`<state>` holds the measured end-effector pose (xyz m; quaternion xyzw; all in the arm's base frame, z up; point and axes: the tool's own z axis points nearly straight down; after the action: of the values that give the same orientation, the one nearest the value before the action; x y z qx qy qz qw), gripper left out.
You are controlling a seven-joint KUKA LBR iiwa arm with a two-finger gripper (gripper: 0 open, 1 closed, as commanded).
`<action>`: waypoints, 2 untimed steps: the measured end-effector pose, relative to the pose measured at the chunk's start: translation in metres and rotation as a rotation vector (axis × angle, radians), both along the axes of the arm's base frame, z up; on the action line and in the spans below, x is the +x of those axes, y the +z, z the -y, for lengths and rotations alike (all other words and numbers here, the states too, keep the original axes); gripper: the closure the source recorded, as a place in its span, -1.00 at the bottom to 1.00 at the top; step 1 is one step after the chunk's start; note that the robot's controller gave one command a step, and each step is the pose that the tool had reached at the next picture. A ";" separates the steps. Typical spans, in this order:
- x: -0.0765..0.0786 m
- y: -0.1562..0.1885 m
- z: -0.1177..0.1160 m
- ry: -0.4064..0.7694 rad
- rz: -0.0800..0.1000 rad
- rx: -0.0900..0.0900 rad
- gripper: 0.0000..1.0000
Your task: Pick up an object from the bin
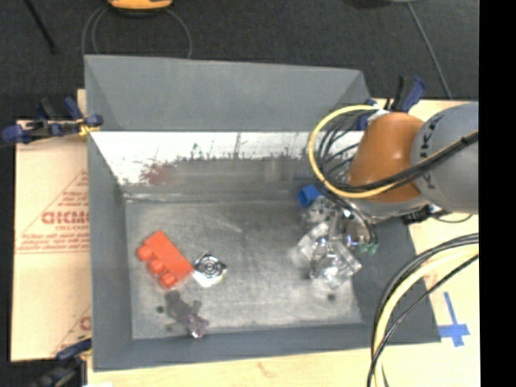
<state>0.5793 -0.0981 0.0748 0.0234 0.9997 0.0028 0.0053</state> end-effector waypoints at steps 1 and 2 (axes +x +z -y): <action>-0.015 0.001 0.005 0.068 0.013 -0.001 -1.00; 0.011 0.000 0.015 0.122 0.002 -0.005 -1.00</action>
Offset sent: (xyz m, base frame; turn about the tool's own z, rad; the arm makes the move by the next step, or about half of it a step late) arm -0.0221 -0.0098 -0.0048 -0.0669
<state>0.5898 -0.1135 0.0747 -0.0377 0.9993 0.0009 0.0063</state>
